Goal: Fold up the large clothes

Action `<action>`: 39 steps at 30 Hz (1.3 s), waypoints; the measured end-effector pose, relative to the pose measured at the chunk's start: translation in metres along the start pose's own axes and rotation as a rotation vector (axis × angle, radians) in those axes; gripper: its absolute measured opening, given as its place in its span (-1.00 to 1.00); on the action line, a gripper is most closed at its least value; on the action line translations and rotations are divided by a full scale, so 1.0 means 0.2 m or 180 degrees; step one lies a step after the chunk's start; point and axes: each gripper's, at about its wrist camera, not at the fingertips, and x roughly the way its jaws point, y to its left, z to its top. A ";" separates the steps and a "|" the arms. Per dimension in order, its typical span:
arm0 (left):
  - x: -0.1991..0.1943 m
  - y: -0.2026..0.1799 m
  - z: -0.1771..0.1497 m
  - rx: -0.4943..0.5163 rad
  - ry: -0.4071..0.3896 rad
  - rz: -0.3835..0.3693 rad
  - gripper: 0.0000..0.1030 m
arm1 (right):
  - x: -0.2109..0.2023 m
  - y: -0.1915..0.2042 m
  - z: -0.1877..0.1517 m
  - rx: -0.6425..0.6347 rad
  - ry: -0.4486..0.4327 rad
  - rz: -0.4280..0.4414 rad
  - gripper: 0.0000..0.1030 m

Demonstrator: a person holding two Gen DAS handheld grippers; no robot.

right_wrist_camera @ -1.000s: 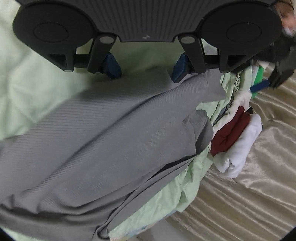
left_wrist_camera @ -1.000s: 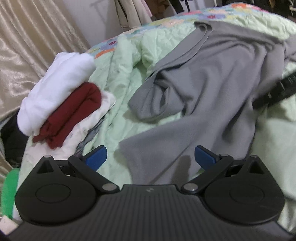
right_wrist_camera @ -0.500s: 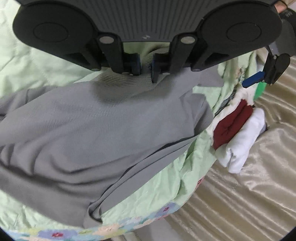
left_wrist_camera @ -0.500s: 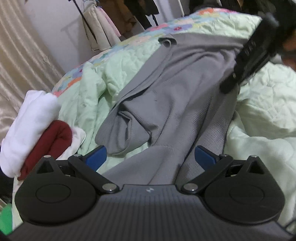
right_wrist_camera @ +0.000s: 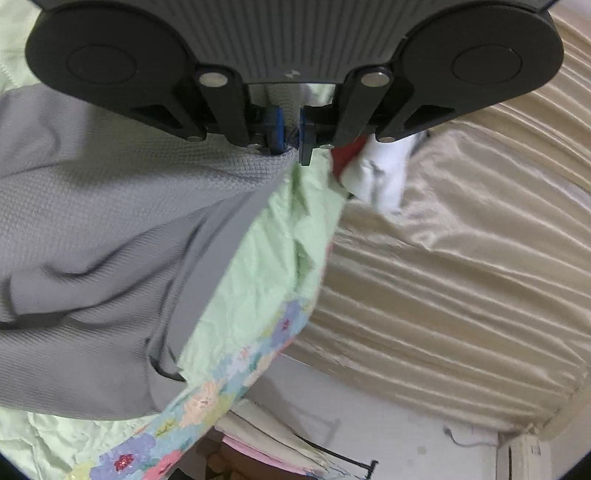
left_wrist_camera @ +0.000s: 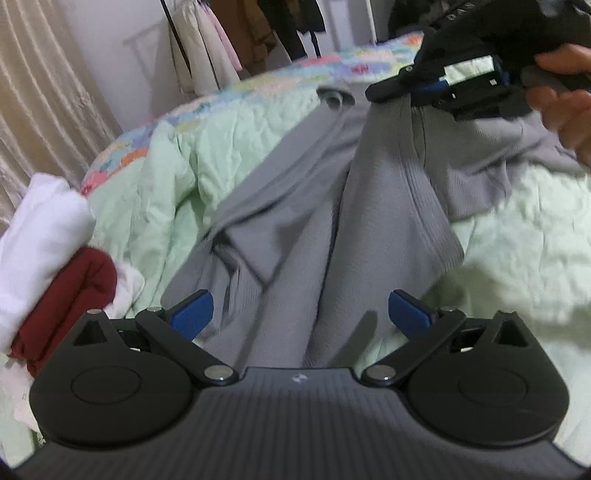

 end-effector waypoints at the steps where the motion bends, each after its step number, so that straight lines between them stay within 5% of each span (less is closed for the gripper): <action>1: -0.01 -0.03 0.01 -0.0012 -0.0056 -0.0053 1.00 | -0.02 0.03 0.00 0.0000 -0.0047 0.0024 -0.85; 7: -0.07 -0.15 0.00 0.0050 -0.0289 -0.0363 1.00 | -0.08 0.11 0.04 -0.0015 -0.0107 0.0061 -0.84; 12: -0.16 -0.28 -0.05 0.0733 -0.0597 -0.0436 1.00 | -0.14 0.16 0.08 -0.0012 -0.0103 0.0054 -0.81; 15: -0.14 -0.36 -0.04 0.1053 -0.0517 -0.0461 1.00 | -0.17 0.18 0.08 0.0011 -0.0068 0.0021 -0.80; 19: 0.03 -0.48 0.04 0.1305 -0.0280 0.0066 1.00 | -0.20 0.19 0.07 0.0108 0.0030 0.0083 -0.78; 20: 0.06 -0.50 0.05 0.1317 -0.0258 0.0151 0.85 | -0.21 0.20 0.06 0.0082 0.0042 0.0081 -0.78; 21: 0.10 -0.49 0.07 0.1282 -0.0218 0.0228 0.63 | -0.23 0.20 0.05 0.0056 0.0041 0.0072 -0.78; 23: 0.19 -0.44 0.12 0.1033 -0.0091 0.0308 -0.87 | -0.26 0.19 0.05 0.0076 0.0048 0.0109 -0.77; 26: 0.24 -0.27 0.19 0.0343 -0.0019 0.0264 -0.88 | -0.30 0.14 0.05 0.0002 0.0073 0.0070 -0.49; 31: 0.27 -0.06 0.25 -0.0175 -0.0038 0.0204 -0.88 | -0.44 0.00 -0.05 -0.0106 -0.0239 -0.0398 -0.01; 34: 0.30 -0.01 0.26 -0.0297 -0.0023 0.0196 -0.88 | -0.51 -0.09 -0.15 -0.0296 -0.0341 -0.0899 0.00; 36: 0.31 0.01 0.26 -0.0393 -0.0024 0.0146 -0.88 | -0.47 -0.12 -0.26 -0.0609 -0.0071 -0.1362 0.00; 39: 0.32 0.03 0.26 -0.0480 -0.0057 0.0090 -0.88 | -0.37 -0.16 -0.38 -0.0876 0.0211 -0.1653 0.00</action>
